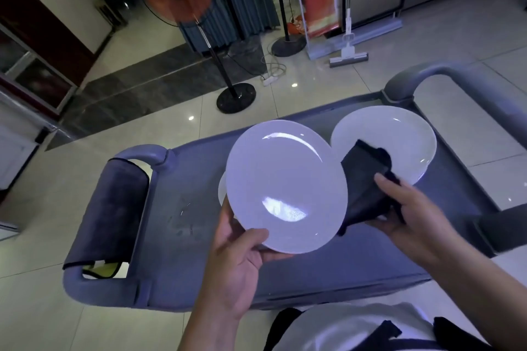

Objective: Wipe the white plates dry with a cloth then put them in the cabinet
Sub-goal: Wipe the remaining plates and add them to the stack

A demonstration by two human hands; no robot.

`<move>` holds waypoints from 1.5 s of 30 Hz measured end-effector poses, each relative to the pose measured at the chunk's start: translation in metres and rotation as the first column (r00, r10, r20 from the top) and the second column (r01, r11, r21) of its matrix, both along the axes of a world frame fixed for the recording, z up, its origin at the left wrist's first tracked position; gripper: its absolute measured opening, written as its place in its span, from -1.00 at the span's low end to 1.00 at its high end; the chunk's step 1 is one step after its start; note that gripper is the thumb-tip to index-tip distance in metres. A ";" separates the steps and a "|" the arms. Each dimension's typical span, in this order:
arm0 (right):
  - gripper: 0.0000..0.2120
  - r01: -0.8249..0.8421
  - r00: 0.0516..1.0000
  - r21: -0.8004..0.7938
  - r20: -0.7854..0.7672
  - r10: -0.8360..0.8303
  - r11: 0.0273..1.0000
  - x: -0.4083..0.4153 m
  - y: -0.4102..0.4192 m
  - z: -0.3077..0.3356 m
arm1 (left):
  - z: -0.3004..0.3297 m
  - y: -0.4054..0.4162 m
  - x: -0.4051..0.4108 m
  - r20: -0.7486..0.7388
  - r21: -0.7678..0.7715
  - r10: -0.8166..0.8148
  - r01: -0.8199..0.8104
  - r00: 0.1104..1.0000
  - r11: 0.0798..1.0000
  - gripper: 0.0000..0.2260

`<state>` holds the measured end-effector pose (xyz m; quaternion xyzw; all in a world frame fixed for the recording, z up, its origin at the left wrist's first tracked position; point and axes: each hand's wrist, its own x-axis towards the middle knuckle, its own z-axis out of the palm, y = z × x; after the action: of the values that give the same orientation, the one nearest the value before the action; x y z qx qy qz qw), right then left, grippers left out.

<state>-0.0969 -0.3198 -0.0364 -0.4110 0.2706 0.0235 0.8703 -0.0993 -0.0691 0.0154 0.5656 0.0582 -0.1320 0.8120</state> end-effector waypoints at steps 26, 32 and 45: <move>-0.78 -0.604 0.578 -0.599 0.124 0.806 0.526 0.003 0.004 0.022 | -0.009 0.012 -0.003 0.079 0.210 0.077 -0.092 0.994 0.973 -0.41; -0.86 -0.284 0.940 -0.388 0.068 0.334 0.877 0.024 -0.014 0.039 | -0.003 -0.001 -0.009 0.078 0.281 -0.047 0.023 0.996 0.959 -0.27; -0.75 -0.340 0.525 -0.844 0.194 0.829 0.413 0.012 0.052 0.070 | 0.003 -0.011 -0.019 0.034 0.148 -0.105 0.099 0.994 0.984 -0.37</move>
<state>-0.0847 -0.2680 0.0341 -0.7699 -0.2051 0.1101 0.5942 -0.1180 -0.0798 0.0186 0.6284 0.0217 -0.1569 0.7616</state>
